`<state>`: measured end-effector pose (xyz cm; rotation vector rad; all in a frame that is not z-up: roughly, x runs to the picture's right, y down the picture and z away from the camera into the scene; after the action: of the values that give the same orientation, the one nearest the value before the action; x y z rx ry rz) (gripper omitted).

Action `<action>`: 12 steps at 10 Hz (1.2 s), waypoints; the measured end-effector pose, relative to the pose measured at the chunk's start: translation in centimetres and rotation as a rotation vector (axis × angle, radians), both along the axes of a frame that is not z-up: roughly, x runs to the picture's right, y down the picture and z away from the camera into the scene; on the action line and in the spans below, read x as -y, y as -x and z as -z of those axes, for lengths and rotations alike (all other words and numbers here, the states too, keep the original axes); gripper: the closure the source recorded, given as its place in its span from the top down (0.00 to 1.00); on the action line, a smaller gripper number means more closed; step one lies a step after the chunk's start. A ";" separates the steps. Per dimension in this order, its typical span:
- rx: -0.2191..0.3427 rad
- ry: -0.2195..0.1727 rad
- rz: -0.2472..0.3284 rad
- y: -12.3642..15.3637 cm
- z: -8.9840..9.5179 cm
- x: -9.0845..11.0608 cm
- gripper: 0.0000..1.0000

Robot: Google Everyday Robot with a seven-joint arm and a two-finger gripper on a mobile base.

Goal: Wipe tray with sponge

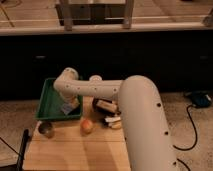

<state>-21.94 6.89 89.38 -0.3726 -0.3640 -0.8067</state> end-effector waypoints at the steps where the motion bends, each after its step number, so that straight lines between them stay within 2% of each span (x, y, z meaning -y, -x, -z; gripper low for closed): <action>1: -0.006 -0.007 0.011 0.3 -0.4 0.8 0.00; 3: 0.005 -0.025 0.035 2.1 -1.3 2.3 0.00; 5: 0.032 -0.028 0.062 4.3 -1.3 2.4 0.00; 6: 0.064 -0.025 0.089 6.0 -1.2 2.3 0.00; 7: 0.080 -0.024 0.101 6.4 -1.0 2.1 0.00; 10: 0.149 -0.006 0.141 6.8 0.5 0.1 0.00; 12: 0.159 0.018 0.153 4.7 1.2 -1.5 0.00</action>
<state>-26.66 8.36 88.16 -0.3565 -0.4959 -0.9865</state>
